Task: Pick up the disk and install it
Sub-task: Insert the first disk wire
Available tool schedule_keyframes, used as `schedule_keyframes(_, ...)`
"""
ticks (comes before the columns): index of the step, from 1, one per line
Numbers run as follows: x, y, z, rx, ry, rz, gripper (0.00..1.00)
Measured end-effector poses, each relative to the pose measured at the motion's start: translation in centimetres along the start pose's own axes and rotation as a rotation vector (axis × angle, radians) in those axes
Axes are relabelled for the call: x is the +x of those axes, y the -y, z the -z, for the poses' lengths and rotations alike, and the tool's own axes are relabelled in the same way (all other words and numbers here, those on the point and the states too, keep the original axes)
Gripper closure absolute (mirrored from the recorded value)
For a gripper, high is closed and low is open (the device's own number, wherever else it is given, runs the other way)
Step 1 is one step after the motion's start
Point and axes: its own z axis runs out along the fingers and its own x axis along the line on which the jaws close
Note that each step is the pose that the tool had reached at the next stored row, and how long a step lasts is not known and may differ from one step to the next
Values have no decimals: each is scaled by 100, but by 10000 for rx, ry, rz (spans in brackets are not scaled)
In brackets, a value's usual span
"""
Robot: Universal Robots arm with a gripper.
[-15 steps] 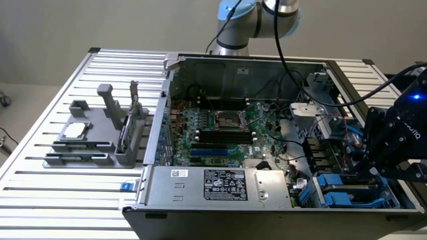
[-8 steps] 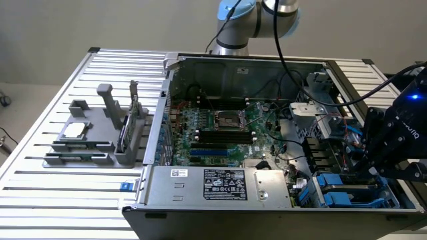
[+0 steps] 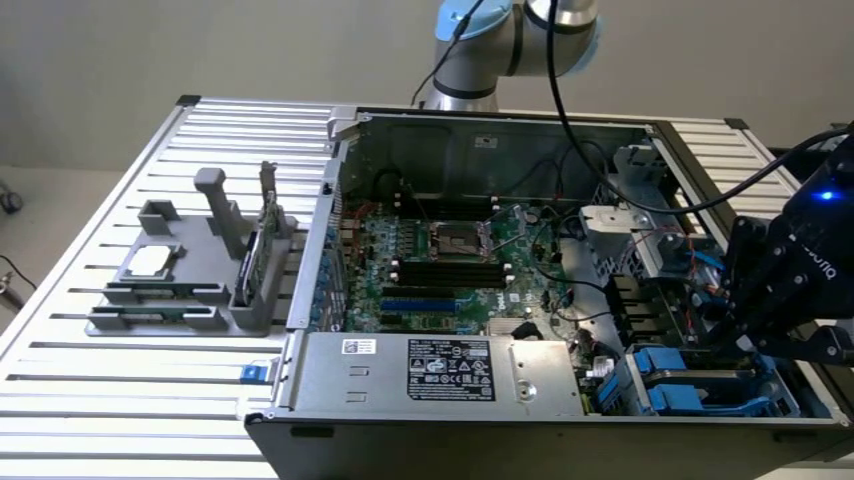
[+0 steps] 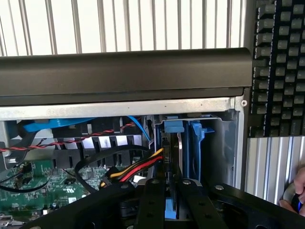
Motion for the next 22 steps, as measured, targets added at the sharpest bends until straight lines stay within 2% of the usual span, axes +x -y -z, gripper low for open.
schedule_keyframes(22,10,-25,-37,32,32,-1,84)
